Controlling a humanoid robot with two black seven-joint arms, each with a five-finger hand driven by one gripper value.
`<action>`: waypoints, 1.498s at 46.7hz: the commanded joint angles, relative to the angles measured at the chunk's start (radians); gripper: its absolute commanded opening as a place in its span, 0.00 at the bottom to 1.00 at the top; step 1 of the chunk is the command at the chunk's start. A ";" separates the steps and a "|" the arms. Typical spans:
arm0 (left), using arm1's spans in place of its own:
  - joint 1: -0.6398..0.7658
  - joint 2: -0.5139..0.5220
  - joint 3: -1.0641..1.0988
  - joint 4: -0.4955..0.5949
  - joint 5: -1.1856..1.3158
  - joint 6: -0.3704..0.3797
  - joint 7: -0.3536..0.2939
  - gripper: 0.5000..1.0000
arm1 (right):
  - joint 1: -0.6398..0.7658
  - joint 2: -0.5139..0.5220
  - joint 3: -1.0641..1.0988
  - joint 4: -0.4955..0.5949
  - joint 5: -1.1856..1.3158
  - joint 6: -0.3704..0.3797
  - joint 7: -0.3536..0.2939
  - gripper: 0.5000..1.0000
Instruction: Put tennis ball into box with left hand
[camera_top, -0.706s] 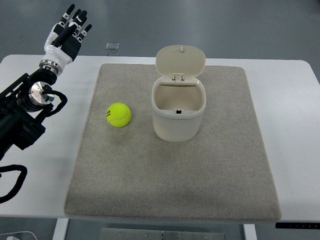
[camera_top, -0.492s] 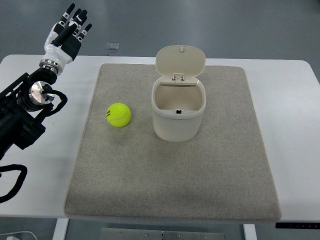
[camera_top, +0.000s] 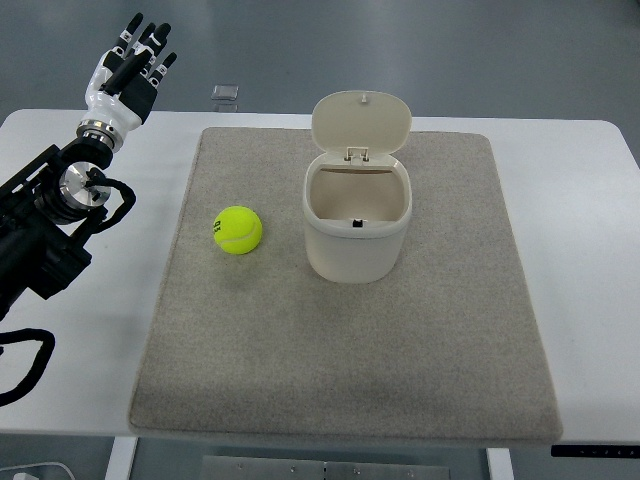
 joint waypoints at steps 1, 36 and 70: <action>0.000 -0.002 0.000 -0.008 0.001 0.000 0.001 0.98 | 0.000 0.000 0.000 0.000 0.000 -0.001 0.000 0.88; -0.001 -0.010 0.012 -0.054 0.011 0.015 0.004 0.98 | 0.000 0.000 0.000 0.000 0.000 0.001 0.000 0.88; -0.150 0.384 0.431 -0.523 -0.006 0.216 0.151 0.97 | 0.000 0.000 0.000 0.000 0.000 -0.001 0.000 0.88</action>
